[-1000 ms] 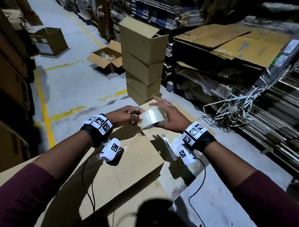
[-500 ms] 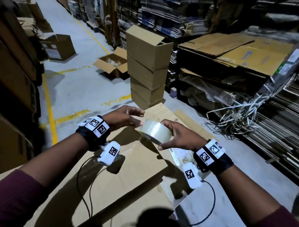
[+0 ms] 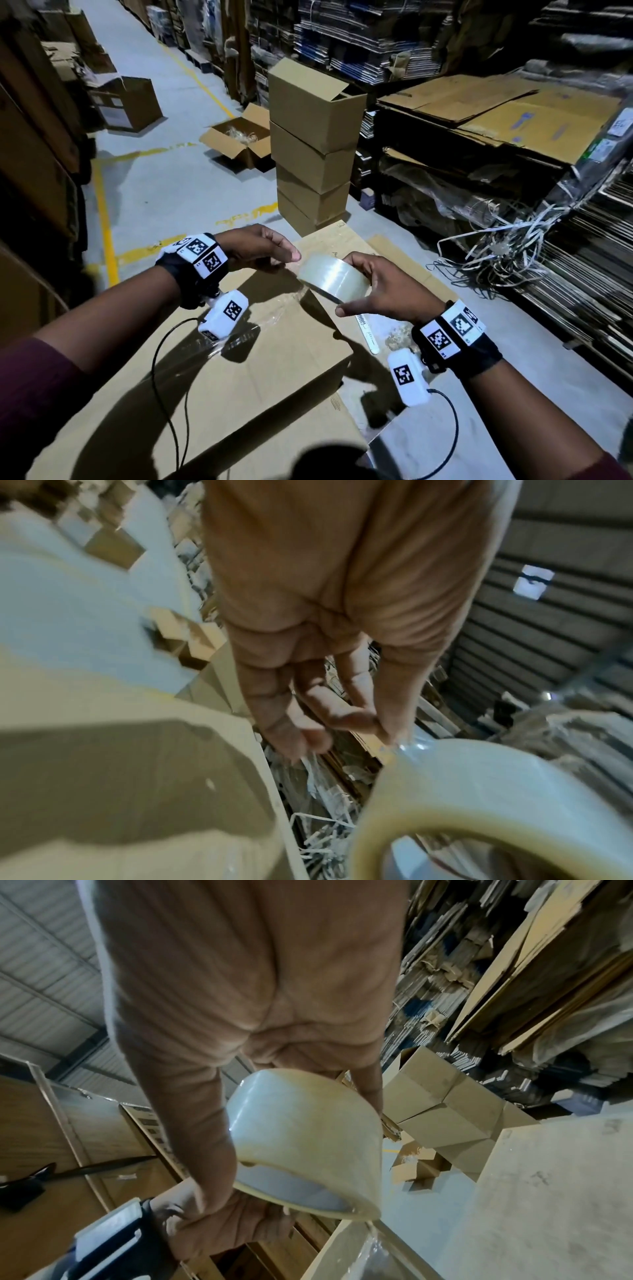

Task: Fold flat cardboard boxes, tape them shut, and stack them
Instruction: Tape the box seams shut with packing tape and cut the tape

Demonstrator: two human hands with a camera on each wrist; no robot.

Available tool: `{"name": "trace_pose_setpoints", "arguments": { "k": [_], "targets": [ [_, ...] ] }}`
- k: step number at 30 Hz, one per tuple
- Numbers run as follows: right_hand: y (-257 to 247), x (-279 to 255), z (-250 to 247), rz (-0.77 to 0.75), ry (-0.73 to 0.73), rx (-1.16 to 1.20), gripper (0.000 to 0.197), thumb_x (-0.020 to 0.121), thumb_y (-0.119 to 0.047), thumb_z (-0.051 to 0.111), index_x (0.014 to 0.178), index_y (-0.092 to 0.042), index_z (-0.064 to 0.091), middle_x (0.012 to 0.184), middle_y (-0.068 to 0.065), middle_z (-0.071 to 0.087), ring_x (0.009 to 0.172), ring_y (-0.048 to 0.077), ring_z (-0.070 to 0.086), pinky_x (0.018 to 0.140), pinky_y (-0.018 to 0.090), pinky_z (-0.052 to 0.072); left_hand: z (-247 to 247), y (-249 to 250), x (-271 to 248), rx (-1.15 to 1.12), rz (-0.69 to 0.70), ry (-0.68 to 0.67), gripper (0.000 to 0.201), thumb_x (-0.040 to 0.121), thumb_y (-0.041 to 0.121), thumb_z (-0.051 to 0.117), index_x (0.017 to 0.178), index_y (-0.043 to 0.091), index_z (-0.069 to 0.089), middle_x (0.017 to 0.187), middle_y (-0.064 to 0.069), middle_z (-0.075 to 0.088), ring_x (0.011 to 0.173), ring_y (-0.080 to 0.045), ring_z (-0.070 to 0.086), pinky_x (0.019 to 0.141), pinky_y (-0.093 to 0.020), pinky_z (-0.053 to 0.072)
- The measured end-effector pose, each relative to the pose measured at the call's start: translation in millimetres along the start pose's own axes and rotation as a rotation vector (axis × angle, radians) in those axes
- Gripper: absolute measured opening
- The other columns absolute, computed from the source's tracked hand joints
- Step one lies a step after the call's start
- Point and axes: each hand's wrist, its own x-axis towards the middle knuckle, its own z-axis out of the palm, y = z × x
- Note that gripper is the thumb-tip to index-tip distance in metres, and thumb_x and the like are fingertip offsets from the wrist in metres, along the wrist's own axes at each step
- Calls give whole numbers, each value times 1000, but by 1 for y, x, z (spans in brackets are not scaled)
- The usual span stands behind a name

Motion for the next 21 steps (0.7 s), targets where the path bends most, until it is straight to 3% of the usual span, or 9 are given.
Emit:
{"name": "trace_pose_setpoints", "arguments": {
  "k": [3,7,12,16,21],
  "targets": [
    [2,2,8,4,48,41,47,69,-18,94,103,-18,61,92,1,67,80,11,63,69,30,51,10,-7,2,-157,-32,26,6,93,9,67,98,11,70,92,-5,69,88,-24,68,81,-34,59],
    [6,7,23,11,106,69,46,68,-24,94,101,-18,61,95,8,69,86,26,69,72,41,57,16,-4,1,-248,20,124,12,92,-3,64,99,7,65,89,-13,66,74,-20,68,65,-28,60],
    [8,11,33,12,148,71,56,62,-40,93,103,-16,64,96,10,71,88,34,69,78,57,57,11,-7,1,-204,43,154,24,84,-7,72,108,-4,70,91,-15,71,84,-22,71,78,-36,62],
    [7,11,36,15,165,78,57,62,-43,93,104,-18,63,96,7,71,88,32,70,78,57,57,12,-5,3,-200,74,236,18,83,-4,75,101,-7,73,85,-15,73,75,-21,71,64,-28,60],
    [0,15,40,71,188,92,53,66,-48,90,102,-17,65,92,4,73,84,22,71,77,44,59,12,-3,15,8,113,314,4,86,-2,73,83,1,74,74,-14,70,71,-25,69,64,-32,62]
  ]
}}
